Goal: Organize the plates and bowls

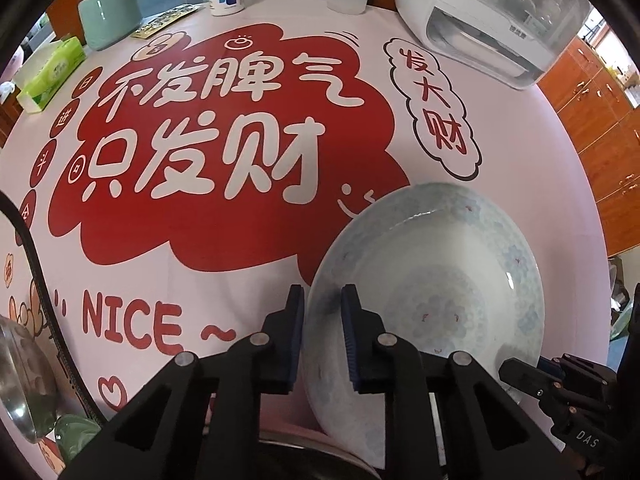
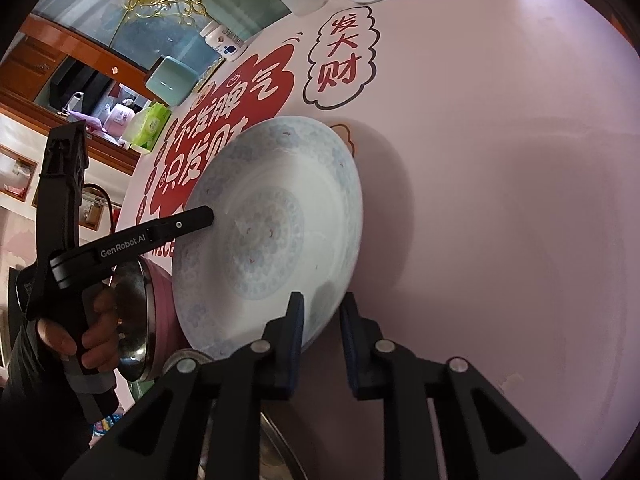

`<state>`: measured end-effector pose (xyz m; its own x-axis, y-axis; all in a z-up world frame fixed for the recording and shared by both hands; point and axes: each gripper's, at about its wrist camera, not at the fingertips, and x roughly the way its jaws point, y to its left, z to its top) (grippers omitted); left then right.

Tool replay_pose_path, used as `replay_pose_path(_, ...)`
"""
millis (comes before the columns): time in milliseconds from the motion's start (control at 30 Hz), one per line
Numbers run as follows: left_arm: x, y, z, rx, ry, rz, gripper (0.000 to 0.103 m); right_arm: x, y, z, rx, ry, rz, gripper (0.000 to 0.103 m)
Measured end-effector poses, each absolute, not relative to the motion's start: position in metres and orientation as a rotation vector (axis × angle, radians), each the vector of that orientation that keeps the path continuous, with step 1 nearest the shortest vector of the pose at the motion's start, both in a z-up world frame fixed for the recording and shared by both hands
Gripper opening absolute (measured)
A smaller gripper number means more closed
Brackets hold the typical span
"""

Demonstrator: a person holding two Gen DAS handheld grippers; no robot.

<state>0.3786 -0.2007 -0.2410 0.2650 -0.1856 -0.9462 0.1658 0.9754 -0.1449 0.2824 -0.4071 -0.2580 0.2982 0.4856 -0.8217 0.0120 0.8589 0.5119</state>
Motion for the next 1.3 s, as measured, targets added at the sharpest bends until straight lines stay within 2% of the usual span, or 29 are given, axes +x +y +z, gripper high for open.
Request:
replay_pose_path(600, 0.373, -0.205, -0.230, -0.033, 1.202, -0.259, 0.017, 0.279, -0.424, -0.251, 0.545, 1.134, 0.322, 0.017)
replay_pose_path(1300, 0.340, -0.199, -0.146, -0.135, 0.995, -0.286, 0.017, 0.255, -0.433, -0.194, 0.556, 0.971, 0.350, 0.016)
